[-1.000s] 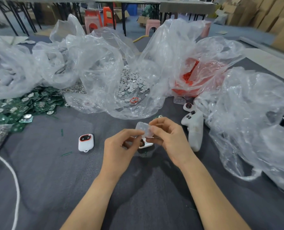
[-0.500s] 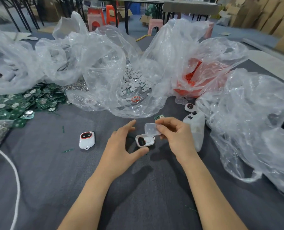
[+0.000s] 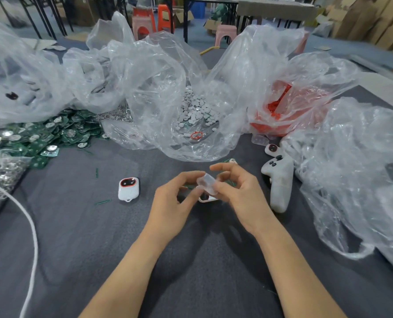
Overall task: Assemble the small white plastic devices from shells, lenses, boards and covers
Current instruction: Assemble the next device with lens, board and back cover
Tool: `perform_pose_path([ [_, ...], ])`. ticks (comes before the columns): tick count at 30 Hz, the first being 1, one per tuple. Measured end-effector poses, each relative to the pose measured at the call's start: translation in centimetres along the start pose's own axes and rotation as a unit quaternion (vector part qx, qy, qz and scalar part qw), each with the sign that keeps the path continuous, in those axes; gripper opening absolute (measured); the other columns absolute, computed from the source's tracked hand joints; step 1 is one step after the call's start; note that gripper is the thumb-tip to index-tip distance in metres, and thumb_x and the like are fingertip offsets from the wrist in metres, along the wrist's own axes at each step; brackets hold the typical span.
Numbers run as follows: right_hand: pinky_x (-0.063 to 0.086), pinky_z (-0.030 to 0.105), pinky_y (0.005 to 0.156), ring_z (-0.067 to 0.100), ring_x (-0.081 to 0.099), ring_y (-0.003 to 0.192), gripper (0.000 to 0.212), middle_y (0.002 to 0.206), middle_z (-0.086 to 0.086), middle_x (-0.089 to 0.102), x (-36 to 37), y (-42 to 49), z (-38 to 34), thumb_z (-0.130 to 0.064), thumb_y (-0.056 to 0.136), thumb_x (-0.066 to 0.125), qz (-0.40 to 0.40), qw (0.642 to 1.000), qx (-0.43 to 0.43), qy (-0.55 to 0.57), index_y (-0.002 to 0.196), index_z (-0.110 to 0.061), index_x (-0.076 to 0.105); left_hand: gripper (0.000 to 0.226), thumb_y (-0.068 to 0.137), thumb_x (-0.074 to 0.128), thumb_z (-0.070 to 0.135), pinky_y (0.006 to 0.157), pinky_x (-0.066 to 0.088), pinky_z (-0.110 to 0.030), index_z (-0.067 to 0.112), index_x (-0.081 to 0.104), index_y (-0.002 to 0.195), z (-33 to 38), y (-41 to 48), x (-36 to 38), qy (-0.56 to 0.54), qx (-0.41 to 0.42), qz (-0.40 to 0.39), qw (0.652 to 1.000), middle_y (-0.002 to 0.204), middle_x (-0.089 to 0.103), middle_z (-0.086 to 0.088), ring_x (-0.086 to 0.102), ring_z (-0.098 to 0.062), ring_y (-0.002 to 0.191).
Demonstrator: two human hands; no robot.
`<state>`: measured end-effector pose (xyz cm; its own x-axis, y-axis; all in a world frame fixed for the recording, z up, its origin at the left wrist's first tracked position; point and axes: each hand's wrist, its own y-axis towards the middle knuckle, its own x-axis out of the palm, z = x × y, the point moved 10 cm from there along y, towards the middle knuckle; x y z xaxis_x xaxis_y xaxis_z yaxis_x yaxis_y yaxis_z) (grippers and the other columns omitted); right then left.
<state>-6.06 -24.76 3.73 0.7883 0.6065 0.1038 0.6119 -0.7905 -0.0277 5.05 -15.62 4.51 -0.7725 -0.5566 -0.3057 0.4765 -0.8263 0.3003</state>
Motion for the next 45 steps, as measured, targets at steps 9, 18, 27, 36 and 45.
perform_pose_path([
  [9,0.054,0.025,0.079,0.011,0.065,0.084,0.026,0.09,-0.003,0.068,0.8,-0.4,-1.6,-0.011,0.08,0.075,-0.025,0.983,-0.077,-0.164,0.104,-0.022,0.069,0.041,0.091,0.056,-0.003,0.075,0.05,-0.021,0.036,0.068,0.098,0.6,0.1,-0.1,-0.02,0.031,-0.006,0.999,0.092,0.072,0.014,0.067,-0.011,0.086],
  [18,0.049,0.017,0.051,0.007,0.06,0.053,0.021,0.072,-0.004,0.068,-3.3,0.3,-1.1,0.004,0.084,0.065,0.113,0.987,-0.053,-0.099,0.084,-0.016,0.07,0.064,0.081,0.072,0.026,0.095,0.033,-0.027,0.04,0.039,0.134,-1.1,0.3,0.7,0.166,0.001,-0.035,0.985,0.111,0.061,0.022,0.048,-0.005,0.108],
  [27,0.04,0.016,0.048,-0.001,0.049,0.044,0.023,0.07,-0.001,0.069,-2.7,0.7,0.4,-0.003,0.081,0.07,0.098,0.982,-0.025,-0.159,0.075,-0.024,0.067,0.086,0.077,0.073,0.029,0.093,0.016,-0.018,0.049,0.02,0.141,-1.7,0.5,1.6,0.237,0.036,-0.072,0.968,0.104,0.048,0.041,0.036,0.002,0.121],
  [36,0.048,0.018,0.07,0.003,0.066,0.071,0.023,0.073,-0.005,0.071,-2.3,0.9,0.9,-0.005,0.079,0.073,0.092,0.972,-0.039,-0.211,0.073,-0.027,0.067,0.082,0.078,0.073,0.029,0.094,0.014,-0.012,0.046,0.026,0.142,-1.8,0.4,1.6,0.23,0.032,-0.065,0.97,0.102,0.049,0.04,0.038,0.004,0.117],
  [45,0.041,0.01,0.055,-0.004,0.056,0.053,0.019,0.069,-0.005,0.07,-2.4,0.9,1.0,-0.004,0.08,0.072,0.085,0.983,-0.028,-0.158,0.076,-0.023,0.069,0.08,0.077,0.075,0.029,0.093,0.017,-0.017,0.041,0.031,0.144,-1.8,0.5,1.6,0.232,0.023,-0.065,0.97,0.101,0.051,0.035,0.041,0.002,0.116],
])
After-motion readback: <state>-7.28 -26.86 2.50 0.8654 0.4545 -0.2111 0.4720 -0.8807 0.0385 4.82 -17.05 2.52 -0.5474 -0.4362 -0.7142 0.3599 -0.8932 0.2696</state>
